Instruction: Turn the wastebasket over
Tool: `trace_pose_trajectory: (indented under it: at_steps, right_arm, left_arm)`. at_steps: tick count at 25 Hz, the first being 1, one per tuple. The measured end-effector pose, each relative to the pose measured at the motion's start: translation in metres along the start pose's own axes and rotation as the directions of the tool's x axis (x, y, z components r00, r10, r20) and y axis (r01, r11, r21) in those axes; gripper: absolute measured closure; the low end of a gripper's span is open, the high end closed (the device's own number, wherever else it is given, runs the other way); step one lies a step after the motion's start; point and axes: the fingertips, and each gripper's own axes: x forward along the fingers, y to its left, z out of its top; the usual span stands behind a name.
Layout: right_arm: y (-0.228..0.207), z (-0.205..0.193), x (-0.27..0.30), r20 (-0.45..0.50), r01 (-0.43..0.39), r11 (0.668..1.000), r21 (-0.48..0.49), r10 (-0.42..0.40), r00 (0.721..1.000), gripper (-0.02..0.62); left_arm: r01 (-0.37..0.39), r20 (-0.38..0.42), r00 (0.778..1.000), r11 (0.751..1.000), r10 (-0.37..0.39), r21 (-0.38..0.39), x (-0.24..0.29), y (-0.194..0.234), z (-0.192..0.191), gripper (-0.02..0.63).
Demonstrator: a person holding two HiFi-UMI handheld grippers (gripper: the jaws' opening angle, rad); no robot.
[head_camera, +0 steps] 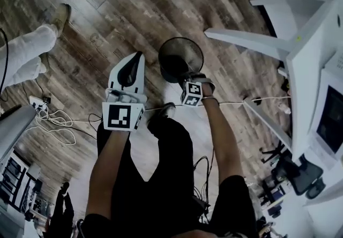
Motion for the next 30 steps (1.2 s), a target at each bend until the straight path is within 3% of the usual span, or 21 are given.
trace_pose_trajectory:
  at_steps: [4, 8, 13, 23, 30]
  right_arm:
    - [-0.026, 0.009, 0.003, 0.006, 0.124, 0.992, 0.037, -0.124, 0.992, 0.537]
    - [-0.022, 0.011, 0.019, -0.004, 0.179, 0.983, 0.033, -0.179, 0.984, 0.537]
    - [0.01, 0.015, 0.038, -0.027, 0.159, 0.987, 0.009, -0.158, 0.987, 0.537]
    - [0.046, 0.017, 0.059, 0.026, 0.162, 0.974, 0.156, -0.168, 0.985, 0.537]
    - [0.065, 0.009, 0.077, 0.018, 0.16, 0.97, 0.181, -0.166, 0.986, 0.531]
  left_arm:
    - [0.011, -0.002, 1.0, 1.0, -0.011, 0.02, 0.006, -0.003, -0.009, 0.571]
    - [0.014, -0.021, 1.0, 1.0, -0.014, 0.021, 0.008, -0.008, -0.02, 0.571]
    - [0.02, -0.019, 1.0, 1.0, -0.019, 0.022, 0.008, -0.012, -0.022, 0.571]
    - [0.029, -0.025, 0.999, 0.999, -0.028, 0.024, 0.008, -0.021, -0.033, 0.571]
    - [0.036, -0.035, 0.999, 0.999, -0.035, 0.022, 0.003, -0.028, -0.043, 0.571]
